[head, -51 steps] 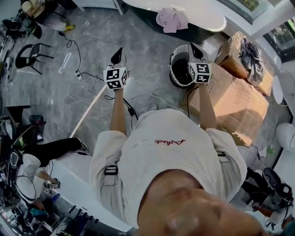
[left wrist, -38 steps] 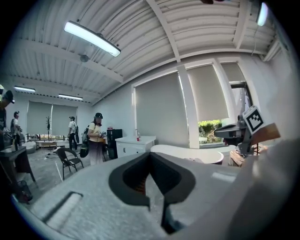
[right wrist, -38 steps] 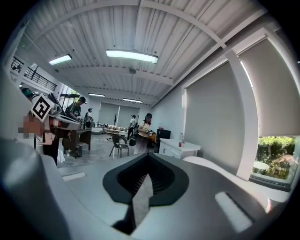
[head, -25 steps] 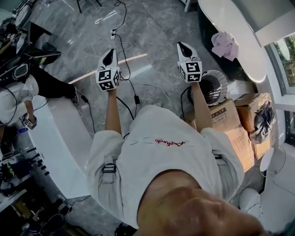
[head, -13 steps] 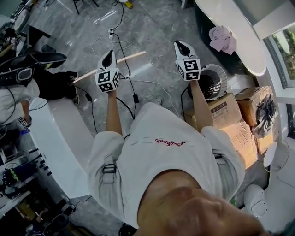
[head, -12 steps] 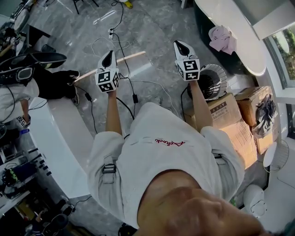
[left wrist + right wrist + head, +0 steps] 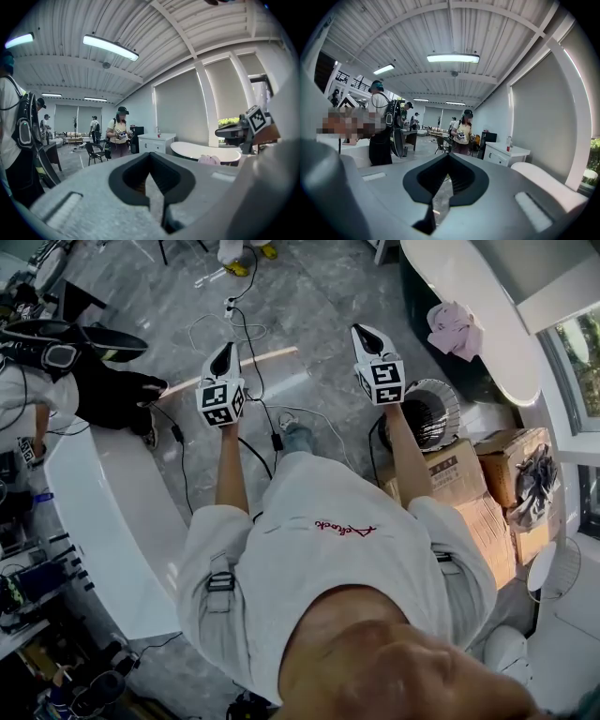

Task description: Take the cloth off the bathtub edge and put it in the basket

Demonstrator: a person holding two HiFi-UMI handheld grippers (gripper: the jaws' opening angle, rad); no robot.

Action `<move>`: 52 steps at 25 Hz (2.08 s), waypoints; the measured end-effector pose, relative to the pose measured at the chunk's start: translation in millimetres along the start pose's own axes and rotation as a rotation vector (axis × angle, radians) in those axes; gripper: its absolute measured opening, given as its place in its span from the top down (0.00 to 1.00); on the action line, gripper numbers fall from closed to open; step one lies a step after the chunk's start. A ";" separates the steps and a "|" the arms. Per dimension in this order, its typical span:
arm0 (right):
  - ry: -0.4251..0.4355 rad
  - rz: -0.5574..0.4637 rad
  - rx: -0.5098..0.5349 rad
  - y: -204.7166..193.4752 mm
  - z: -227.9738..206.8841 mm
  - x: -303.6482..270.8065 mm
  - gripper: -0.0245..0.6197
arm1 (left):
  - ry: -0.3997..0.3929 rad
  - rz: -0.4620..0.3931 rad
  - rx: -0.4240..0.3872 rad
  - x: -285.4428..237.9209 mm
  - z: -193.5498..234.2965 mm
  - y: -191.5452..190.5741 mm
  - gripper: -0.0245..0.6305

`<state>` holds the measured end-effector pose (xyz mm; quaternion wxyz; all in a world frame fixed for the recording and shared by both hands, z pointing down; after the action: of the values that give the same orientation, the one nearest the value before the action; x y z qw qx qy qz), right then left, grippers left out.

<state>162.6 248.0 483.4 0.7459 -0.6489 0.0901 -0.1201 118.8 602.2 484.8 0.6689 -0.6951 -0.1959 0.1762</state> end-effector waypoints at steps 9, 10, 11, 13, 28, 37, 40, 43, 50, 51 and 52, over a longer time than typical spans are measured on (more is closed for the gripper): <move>0.008 -0.003 -0.003 -3.8 -8.2 -44.0 0.95 | 0.013 0.003 0.002 -27.7 25.8 -4.9 0.96; 0.008 -0.004 -0.003 -4.8 -9.7 -49.1 0.95 | 0.015 0.004 0.003 -31.7 28.0 -6.1 0.96; 0.009 -0.005 -0.002 -5.3 -11.0 -54.2 0.95 | 0.016 0.005 0.005 -35.5 30.2 -7.1 0.96; 0.013 -0.005 0.003 -5.0 -13.1 -65.7 0.95 | 0.019 0.005 0.008 -43.9 35.7 -8.0 0.96; 0.037 -0.003 0.004 -7.1 -44.2 -208.3 0.95 | 0.035 0.012 0.020 -152.8 111.6 -14.5 0.96; 0.077 -0.008 0.020 0.5 -31.3 -317.5 0.95 | 0.054 0.006 0.038 -208.0 185.1 -16.0 0.96; 0.091 -0.013 0.020 2.6 -23.0 -351.6 0.95 | 0.065 -0.003 0.040 -222.1 210.1 -15.5 0.96; 0.104 -0.021 0.022 6.0 -11.3 -381.5 0.95 | 0.072 -0.009 0.043 -230.2 233.5 -14.4 0.96; 0.125 -0.025 0.015 5.0 15.8 -426.6 0.95 | 0.068 0.001 0.039 -237.8 273.5 -21.9 0.96; 0.127 -0.024 0.013 3.9 19.0 -429.2 0.95 | 0.067 0.005 0.035 -237.7 277.6 -23.4 0.96; 0.130 -0.022 0.012 2.7 21.8 -430.6 0.95 | 0.066 0.010 0.031 -237.4 280.6 -24.9 0.96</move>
<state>-242.0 396.4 474.6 0.7410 -0.6362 0.1305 -0.1707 -228.8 723.8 493.6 0.6849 -0.6908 -0.1677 0.1596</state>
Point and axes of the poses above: the fingertips, and each gripper's own axes: x backward along the fingers, z to its left, y out of its top, the point moved 10 cm from there along x, backward along the fingers, and after that the axes turned 11 degrees about -z, right-handed, at the moved point
